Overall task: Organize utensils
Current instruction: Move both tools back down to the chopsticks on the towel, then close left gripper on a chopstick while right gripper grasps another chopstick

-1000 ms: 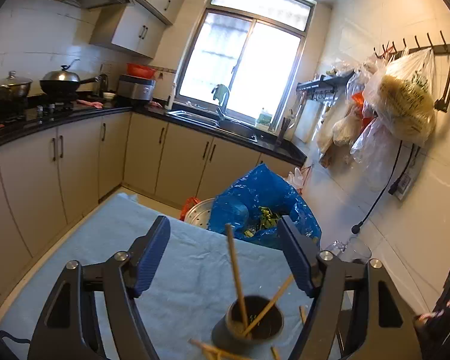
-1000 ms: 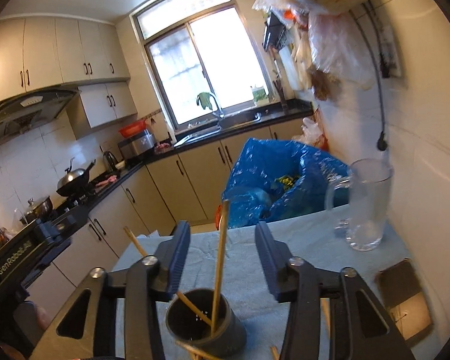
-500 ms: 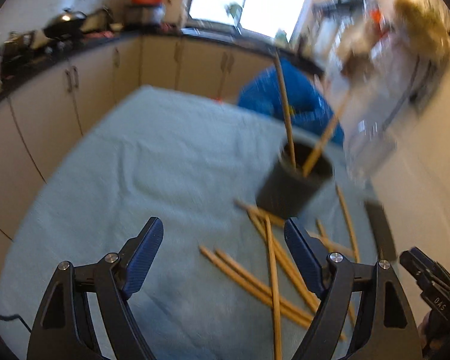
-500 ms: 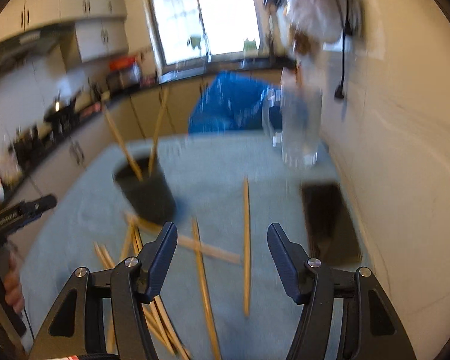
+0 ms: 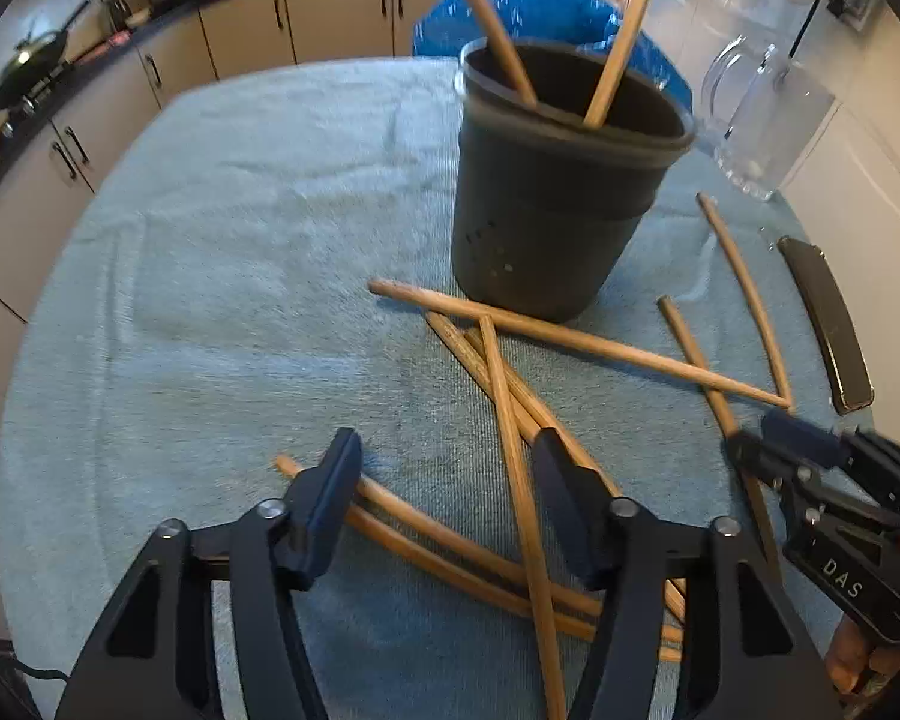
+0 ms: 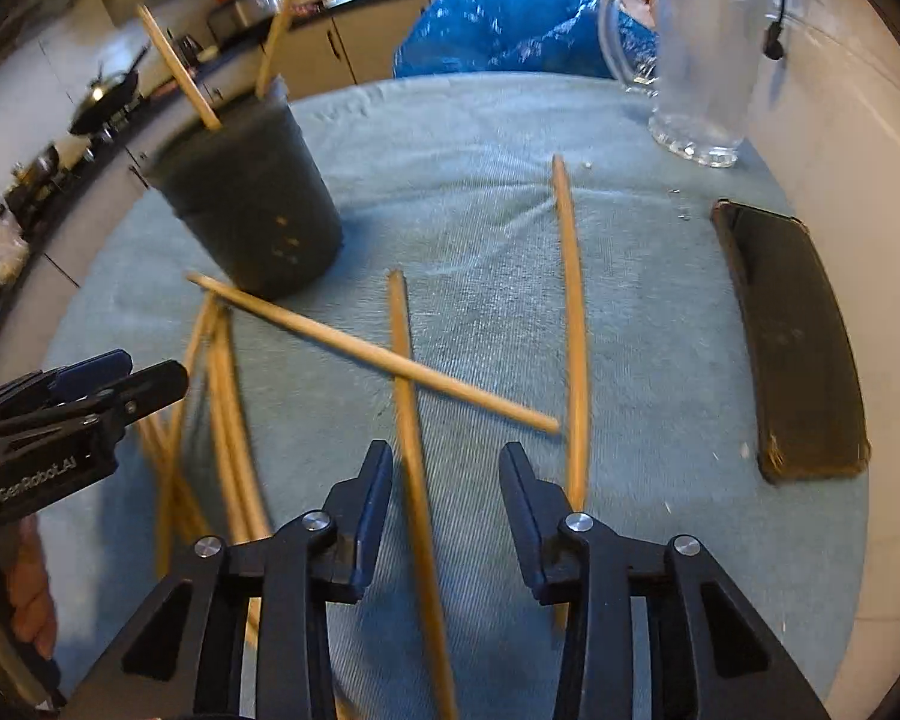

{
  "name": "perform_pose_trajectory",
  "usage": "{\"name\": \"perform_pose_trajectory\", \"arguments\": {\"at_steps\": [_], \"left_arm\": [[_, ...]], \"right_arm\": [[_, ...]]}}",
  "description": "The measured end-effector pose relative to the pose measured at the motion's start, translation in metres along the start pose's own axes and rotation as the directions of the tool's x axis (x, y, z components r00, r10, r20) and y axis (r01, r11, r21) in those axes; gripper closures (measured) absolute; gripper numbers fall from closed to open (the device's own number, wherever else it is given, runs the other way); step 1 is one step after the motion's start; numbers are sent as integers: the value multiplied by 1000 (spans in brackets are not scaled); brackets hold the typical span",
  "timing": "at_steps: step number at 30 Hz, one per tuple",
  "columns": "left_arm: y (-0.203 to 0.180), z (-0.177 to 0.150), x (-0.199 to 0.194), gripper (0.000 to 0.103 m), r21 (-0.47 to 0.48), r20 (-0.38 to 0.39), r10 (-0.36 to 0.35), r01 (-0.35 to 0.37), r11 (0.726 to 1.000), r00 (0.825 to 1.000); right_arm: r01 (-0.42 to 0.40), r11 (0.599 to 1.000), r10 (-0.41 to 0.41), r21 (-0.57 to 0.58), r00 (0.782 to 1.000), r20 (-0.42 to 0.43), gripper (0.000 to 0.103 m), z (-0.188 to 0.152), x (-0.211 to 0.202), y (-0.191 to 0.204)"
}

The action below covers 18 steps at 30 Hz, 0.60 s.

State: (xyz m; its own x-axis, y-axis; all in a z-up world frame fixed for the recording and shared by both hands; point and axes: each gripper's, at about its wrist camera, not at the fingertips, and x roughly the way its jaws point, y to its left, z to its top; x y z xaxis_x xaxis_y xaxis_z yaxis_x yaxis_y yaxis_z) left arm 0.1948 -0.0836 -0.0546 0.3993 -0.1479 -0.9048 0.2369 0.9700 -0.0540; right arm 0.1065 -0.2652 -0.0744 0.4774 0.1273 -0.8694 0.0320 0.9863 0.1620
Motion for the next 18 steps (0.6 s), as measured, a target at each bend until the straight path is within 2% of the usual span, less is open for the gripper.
{"name": "perform_pose_trajectory", "arguments": {"at_steps": [5,8,13,15,18], "left_arm": [[3,6,10,71,11,-19,10,-10,1000,1000],[6,8,11,76,-2,-25,-1,1,1000,1000],[5,4,10,77,37,-18,9,-9,999,1000],[5,2,9,90,52,-4,22,-22,998,1000],[13,0,6,97,30,-3,-12,12,999,1000]], "right_arm": [[97,991,-100,-92,995,-25,63,17,14,21],[134,983,-140,-125,990,-37,65,26,18,31],[115,987,-126,-113,987,-97,82,39,25,38],[112,986,-125,-125,987,-99,91,37,25,40],[106,985,-120,-137,988,-96,95,30,22,43]]}}
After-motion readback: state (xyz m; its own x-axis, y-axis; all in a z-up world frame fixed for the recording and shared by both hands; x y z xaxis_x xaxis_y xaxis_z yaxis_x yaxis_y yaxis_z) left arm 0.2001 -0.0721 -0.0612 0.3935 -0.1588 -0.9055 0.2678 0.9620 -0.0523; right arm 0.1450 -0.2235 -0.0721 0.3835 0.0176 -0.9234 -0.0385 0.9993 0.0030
